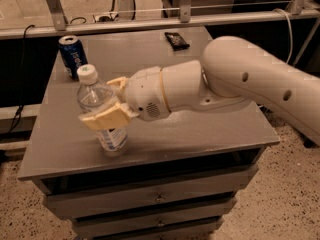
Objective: Knock blue plastic bottle over
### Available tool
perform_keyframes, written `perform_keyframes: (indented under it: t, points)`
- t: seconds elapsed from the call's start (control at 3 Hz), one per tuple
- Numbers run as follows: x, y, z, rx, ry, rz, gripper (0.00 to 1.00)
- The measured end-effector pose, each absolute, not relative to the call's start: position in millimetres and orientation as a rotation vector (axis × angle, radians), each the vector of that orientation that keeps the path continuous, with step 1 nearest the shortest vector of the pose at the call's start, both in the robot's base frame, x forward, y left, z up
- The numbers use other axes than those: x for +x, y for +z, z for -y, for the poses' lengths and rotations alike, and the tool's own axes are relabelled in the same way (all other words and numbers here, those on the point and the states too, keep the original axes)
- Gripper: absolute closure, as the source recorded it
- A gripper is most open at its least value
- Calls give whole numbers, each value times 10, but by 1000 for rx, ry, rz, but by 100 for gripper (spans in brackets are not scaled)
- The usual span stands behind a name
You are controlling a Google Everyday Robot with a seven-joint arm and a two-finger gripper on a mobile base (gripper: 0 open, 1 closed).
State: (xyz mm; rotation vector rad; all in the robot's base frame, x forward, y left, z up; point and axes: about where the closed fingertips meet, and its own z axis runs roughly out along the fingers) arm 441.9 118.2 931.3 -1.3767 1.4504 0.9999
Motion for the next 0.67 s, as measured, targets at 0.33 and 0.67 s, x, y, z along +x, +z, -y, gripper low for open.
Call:
perform_keyframes:
  t: [0.33,0.67]
  points:
    - [4747,9433,-656,-1451,778,-1534,100]
    - [5070,9367,-166,-1536,605,-1640,100]
